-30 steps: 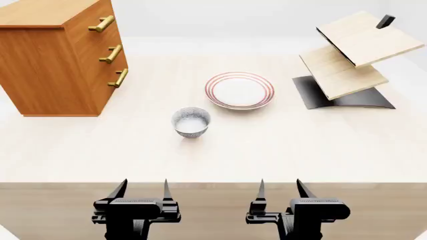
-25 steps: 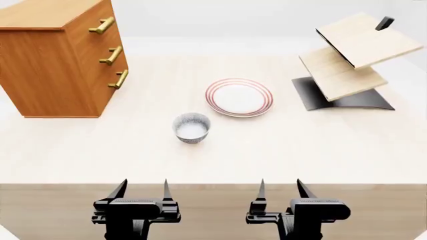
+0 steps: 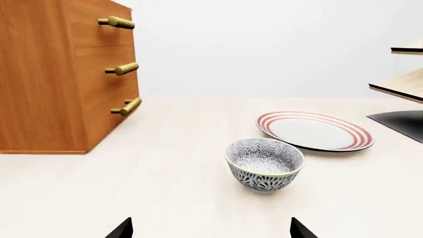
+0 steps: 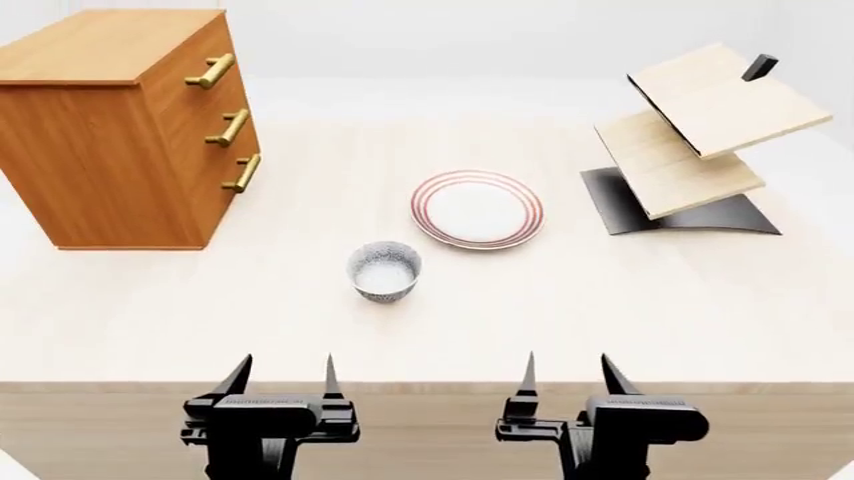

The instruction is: Open the top drawer of the cabinet and put the bowl in it.

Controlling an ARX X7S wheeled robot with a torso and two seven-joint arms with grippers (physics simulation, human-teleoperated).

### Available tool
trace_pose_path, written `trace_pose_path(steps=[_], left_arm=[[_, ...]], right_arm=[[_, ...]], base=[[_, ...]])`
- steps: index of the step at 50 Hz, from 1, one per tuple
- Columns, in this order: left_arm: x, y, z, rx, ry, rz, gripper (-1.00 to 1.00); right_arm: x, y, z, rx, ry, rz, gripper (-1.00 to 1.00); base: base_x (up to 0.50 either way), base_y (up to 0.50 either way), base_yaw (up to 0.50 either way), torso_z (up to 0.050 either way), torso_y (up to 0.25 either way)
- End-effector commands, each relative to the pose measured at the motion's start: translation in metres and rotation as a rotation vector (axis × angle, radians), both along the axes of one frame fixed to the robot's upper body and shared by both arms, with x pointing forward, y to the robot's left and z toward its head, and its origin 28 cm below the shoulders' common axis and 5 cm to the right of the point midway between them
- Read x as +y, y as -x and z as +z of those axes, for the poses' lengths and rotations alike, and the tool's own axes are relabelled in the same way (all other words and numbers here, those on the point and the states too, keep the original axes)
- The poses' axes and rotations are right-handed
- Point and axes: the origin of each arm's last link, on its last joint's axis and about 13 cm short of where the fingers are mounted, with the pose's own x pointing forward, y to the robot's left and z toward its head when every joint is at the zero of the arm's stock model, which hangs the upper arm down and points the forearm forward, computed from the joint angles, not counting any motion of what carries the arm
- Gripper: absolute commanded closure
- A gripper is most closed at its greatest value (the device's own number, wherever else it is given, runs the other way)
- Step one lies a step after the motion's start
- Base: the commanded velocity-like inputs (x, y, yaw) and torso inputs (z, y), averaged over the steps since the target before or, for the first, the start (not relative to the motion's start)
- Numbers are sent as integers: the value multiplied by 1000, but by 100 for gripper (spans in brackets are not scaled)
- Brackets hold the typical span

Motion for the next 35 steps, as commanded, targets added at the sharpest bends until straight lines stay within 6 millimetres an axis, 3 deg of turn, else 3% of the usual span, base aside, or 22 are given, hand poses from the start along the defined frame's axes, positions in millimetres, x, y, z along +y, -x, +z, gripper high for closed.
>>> trace_pose_path(steps=[1, 13, 16, 35], left_arm=[[1, 0, 0, -14, -5, -2, -100], [1, 1, 1, -45, -6, 8, -100], [2, -1, 0, -21, -18, 34, -100], [2, -2, 0, -12, -4, 51, -100]], right_arm=[[0, 0, 0, -7, -6, -10, -100], [1, 0, 0, -3, -7, -6, -100], [0, 0, -1, -2, 29, -21, -100], [0, -1, -2, 3, 6, -26, -100]], base=[[0, 0, 0, 50, 0], [0, 0, 0, 50, 0], [0, 90, 0, 0, 0], [0, 500, 0, 0, 0]])
